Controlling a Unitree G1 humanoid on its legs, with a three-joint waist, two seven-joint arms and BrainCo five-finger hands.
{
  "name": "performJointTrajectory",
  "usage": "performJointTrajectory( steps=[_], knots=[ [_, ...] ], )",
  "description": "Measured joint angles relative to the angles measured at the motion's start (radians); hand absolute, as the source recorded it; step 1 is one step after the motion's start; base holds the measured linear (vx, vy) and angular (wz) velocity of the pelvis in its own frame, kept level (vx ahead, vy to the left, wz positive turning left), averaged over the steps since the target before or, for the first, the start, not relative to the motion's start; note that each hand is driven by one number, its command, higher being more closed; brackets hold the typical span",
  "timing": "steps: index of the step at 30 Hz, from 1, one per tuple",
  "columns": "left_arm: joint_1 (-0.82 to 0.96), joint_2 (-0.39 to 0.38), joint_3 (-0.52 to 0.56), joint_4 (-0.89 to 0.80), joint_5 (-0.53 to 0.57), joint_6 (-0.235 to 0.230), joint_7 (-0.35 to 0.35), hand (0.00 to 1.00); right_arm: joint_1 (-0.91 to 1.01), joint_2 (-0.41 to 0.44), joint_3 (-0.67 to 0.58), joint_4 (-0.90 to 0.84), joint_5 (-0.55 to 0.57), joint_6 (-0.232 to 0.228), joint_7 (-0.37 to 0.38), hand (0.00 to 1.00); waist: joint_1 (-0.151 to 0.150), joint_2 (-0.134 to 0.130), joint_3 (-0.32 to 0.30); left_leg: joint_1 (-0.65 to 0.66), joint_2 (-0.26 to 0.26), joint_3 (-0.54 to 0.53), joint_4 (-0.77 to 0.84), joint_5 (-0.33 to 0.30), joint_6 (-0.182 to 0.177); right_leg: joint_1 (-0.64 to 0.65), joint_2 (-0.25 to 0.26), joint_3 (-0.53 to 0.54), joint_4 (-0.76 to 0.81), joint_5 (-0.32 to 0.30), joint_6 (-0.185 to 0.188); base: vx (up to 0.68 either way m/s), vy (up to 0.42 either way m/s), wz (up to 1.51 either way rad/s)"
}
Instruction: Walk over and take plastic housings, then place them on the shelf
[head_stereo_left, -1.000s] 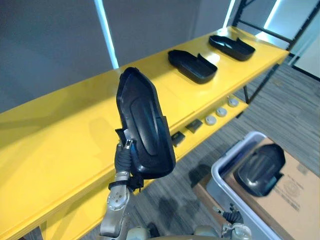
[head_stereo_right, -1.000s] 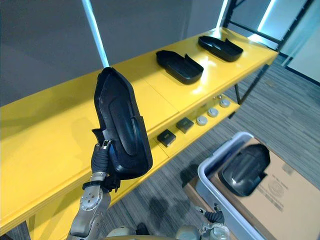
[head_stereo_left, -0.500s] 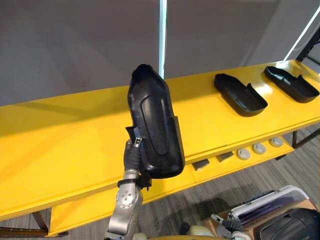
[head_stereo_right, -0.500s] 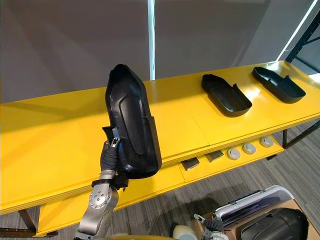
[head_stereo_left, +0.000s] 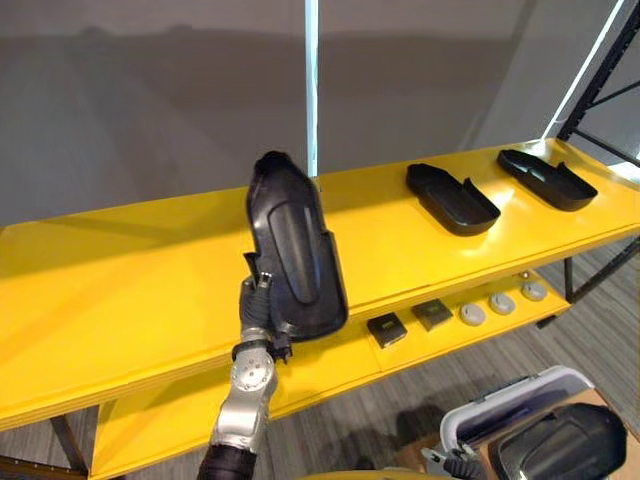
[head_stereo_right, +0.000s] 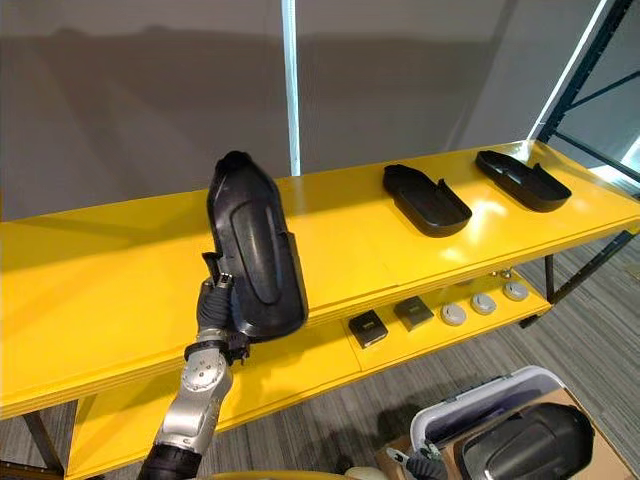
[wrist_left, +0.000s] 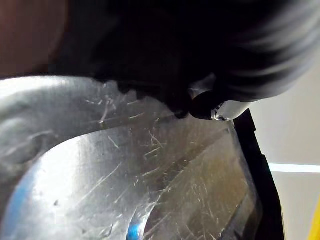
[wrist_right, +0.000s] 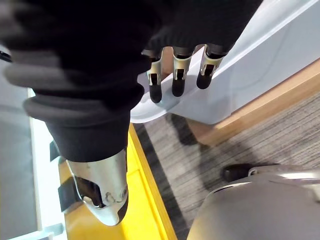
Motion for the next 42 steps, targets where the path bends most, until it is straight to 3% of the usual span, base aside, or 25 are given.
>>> performJointTrajectory(
  steps=[11, 12, 19, 35, 42],
  knots=[
    [-0.175, 0.062, 0.095, 0.201, 0.021, 0.06, 0.028, 1.0, 0.01, -0.002, 0.001, 0.005, -0.02, 0.016, 0.029, 0.0, -0.021, -0.001, 0.001, -0.01, 0.004, 0.001, -0.045, 0.015, -0.007, -0.023, 0.012, 0.001, -0.024, 0.004, 0.004, 0.03, 0.001, -0.01],
    [-0.186, 0.078, 0.104, 0.201, 0.038, 0.06, 0.029, 0.0, 0.003, -0.002, 0.002, 0.005, -0.021, 0.016, 0.033, 0.0, -0.028, 0.0, 0.002, -0.012, 0.004, 0.0, -0.046, 0.019, -0.003, -0.029, 0.013, 0.0, -0.023, 0.011, -0.007, 0.1, 0.012, 0.0],
    [-0.246, 0.092, 0.15, 0.237, 0.04, 0.086, 0.03, 0.0, -0.003, -0.004, 0.008, 0.005, -0.039, 0.016, 0.039, 0.0, -0.03, -0.001, 0.002, 0.0, 0.001, 0.003, -0.046, 0.022, -0.001, -0.023, 0.012, 0.008, -0.024, 0.012, -0.009, 0.05, 0.021, -0.03],
    [-0.245, 0.086, 0.153, 0.23, 0.034, 0.087, 0.059, 0.0, -0.006, -0.011, 0.04, 0.005, -0.041, 0.015, 0.04, 0.0, -0.035, -0.01, 0.006, -0.004, 0.002, -0.001, -0.048, 0.015, -0.001, -0.008, 0.012, 0.012, -0.051, 0.023, -0.008, -0.07, -0.006, -0.01],
    [-0.192, 0.051, 0.15, -0.049, 0.114, 0.077, 0.097, 0.0, -0.006, -0.011, 0.039, 0.005, -0.04, 0.015, 0.039, 0.0, -0.033, -0.007, 0.008, 0.006, -0.002, -0.015, -0.05, 0.027, 0.004, 0.006, 0.009, -0.002, -0.05, 0.029, -0.005, 0.02, 0.018, 0.04]
  ],
)
